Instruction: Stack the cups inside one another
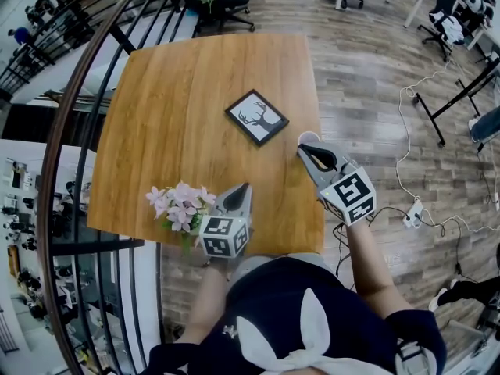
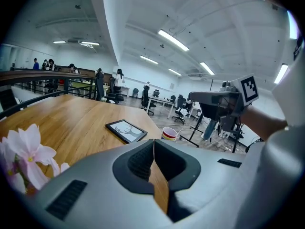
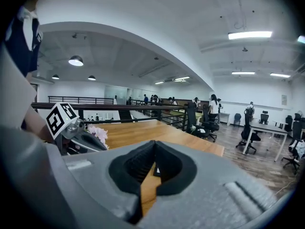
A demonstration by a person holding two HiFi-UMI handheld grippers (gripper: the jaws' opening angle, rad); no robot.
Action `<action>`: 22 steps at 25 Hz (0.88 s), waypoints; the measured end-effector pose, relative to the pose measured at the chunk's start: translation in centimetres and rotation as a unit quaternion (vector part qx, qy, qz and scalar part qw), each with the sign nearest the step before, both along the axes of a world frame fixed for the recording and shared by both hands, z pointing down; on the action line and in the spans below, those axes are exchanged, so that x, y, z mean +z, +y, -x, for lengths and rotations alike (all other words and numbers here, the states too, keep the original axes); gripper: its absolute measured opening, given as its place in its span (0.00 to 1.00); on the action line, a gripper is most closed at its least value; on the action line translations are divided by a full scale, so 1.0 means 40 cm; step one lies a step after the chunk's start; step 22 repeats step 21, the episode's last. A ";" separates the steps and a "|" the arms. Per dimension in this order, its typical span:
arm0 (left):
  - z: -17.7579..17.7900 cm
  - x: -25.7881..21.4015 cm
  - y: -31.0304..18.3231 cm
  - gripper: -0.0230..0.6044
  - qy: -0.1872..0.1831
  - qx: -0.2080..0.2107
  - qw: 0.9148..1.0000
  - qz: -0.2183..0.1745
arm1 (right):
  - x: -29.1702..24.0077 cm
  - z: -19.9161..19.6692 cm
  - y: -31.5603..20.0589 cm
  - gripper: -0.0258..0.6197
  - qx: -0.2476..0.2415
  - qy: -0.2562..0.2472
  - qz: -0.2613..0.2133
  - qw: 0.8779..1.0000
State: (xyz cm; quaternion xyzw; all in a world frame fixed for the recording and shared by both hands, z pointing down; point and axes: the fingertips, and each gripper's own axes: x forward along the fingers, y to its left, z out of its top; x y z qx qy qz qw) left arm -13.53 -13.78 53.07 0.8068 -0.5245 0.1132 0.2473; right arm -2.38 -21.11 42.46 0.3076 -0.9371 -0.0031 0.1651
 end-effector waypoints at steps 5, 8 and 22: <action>-0.012 -0.009 0.013 0.07 -0.001 0.000 1.000 -0.003 | 0.007 0.023 0.049 0.04 -0.025 -0.002 0.006 1.000; -0.023 -0.012 0.023 0.07 -0.002 -0.001 1.000 -0.004 | 0.011 0.027 0.071 0.04 -0.035 -0.002 0.008 0.999; -0.113 -0.050 0.072 0.07 0.002 -0.012 1.000 -0.013 | 0.020 -0.048 0.170 0.04 -0.058 0.005 0.023 0.998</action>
